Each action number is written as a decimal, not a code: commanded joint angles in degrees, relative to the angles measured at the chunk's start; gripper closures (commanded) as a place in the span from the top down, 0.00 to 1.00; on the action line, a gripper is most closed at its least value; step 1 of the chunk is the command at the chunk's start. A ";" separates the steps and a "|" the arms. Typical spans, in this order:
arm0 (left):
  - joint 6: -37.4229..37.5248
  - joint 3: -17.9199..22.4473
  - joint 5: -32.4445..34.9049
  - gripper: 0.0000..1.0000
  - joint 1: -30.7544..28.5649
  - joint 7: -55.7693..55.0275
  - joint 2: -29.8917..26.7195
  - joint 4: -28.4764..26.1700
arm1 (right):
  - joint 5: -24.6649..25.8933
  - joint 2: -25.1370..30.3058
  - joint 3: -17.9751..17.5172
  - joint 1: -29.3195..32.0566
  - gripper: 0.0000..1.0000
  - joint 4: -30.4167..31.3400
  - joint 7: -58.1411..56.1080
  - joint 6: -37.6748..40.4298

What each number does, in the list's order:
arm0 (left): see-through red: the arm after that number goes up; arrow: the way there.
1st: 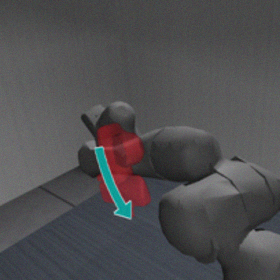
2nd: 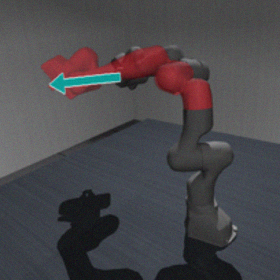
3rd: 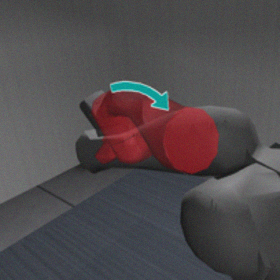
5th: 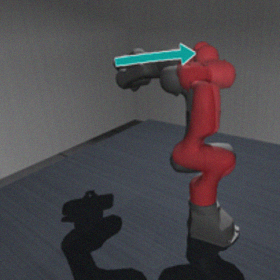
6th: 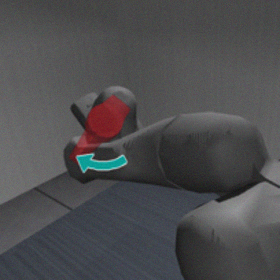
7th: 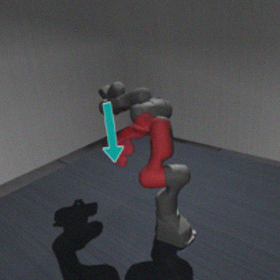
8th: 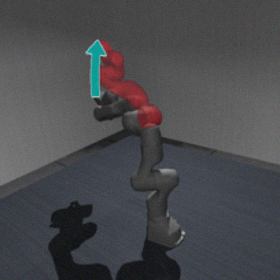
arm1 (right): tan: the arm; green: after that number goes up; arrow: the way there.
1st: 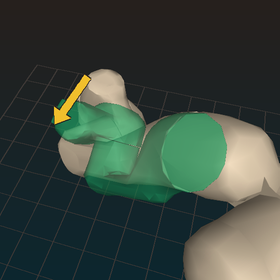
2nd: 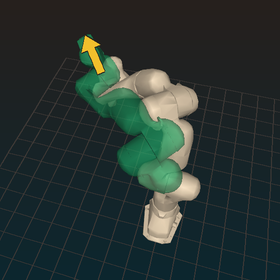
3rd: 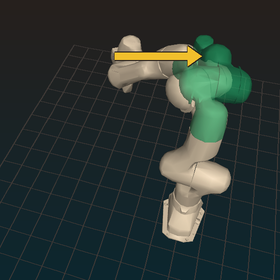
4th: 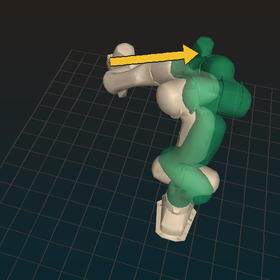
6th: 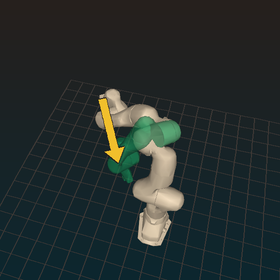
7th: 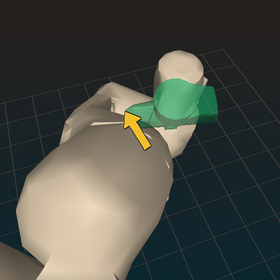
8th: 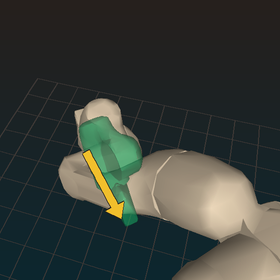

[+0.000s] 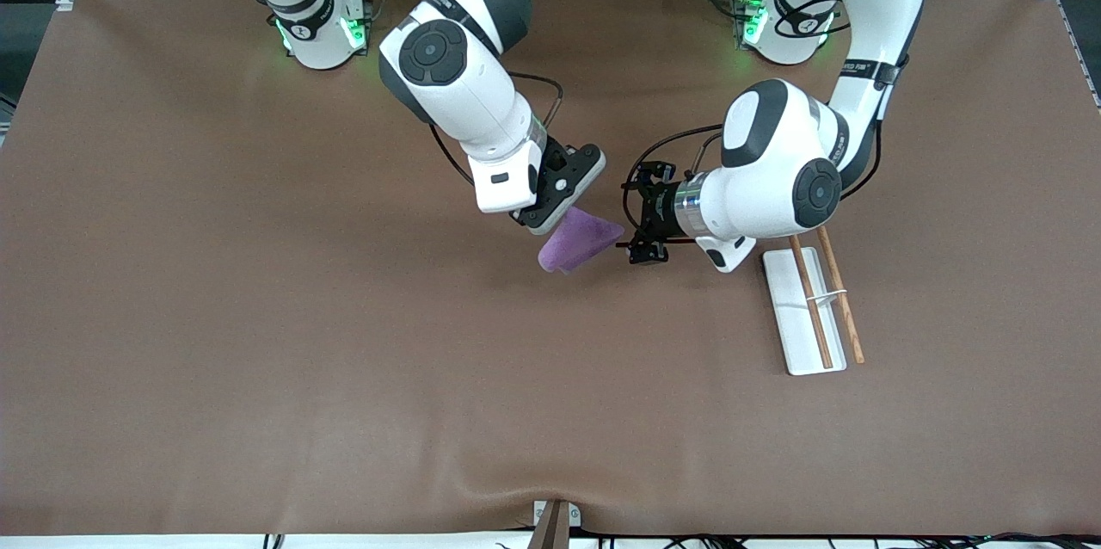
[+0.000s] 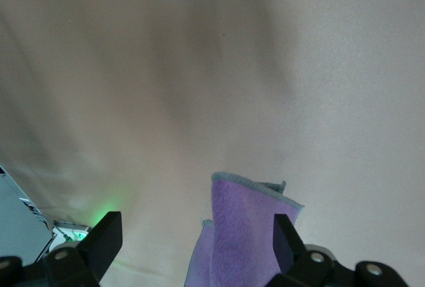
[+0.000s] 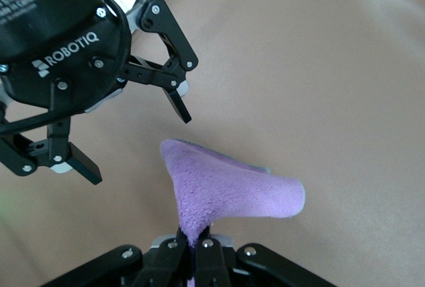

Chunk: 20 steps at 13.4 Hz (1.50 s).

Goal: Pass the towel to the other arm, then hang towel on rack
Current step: 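Carry the towel toward the left gripper while the left gripper reaches it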

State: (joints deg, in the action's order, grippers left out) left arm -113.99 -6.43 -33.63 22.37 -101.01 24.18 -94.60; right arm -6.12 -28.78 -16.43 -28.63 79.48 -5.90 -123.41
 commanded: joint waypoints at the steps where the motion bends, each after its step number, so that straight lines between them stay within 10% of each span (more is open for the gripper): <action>1: -1.24 0.01 0.15 1.00 -0.31 -0.60 -0.01 -0.41 | -0.74 -0.93 0.52 -0.82 0.00 -1.87 0.98 0.19; 7: -6.33 -0.08 0.06 1.00 0.30 -0.24 2.71 -0.15 | -0.65 -0.93 0.52 -0.82 0.00 -1.87 1.16 0.27; 10: -6.33 -0.17 0.15 0.80 0.22 0.20 2.89 -0.41 | -0.65 -0.93 0.52 -0.82 0.00 -1.87 1.16 0.27; 16: -6.33 -0.17 -0.38 0.75 1.01 0.02 3.15 -0.15 | -0.39 -0.93 0.60 -1.26 0.00 -1.87 2.30 0.27; 20: -9.59 -0.17 -0.82 0.30 1.18 0.28 3.50 0.03 | -0.39 -0.93 0.52 -1.26 0.00 -1.87 2.30 0.27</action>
State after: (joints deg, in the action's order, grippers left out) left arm -122.18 -6.75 -33.63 23.23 -100.94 27.33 -94.88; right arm -6.12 -28.86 -16.42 -29.00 79.33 -4.73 -123.41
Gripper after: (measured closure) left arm 0.520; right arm 0.978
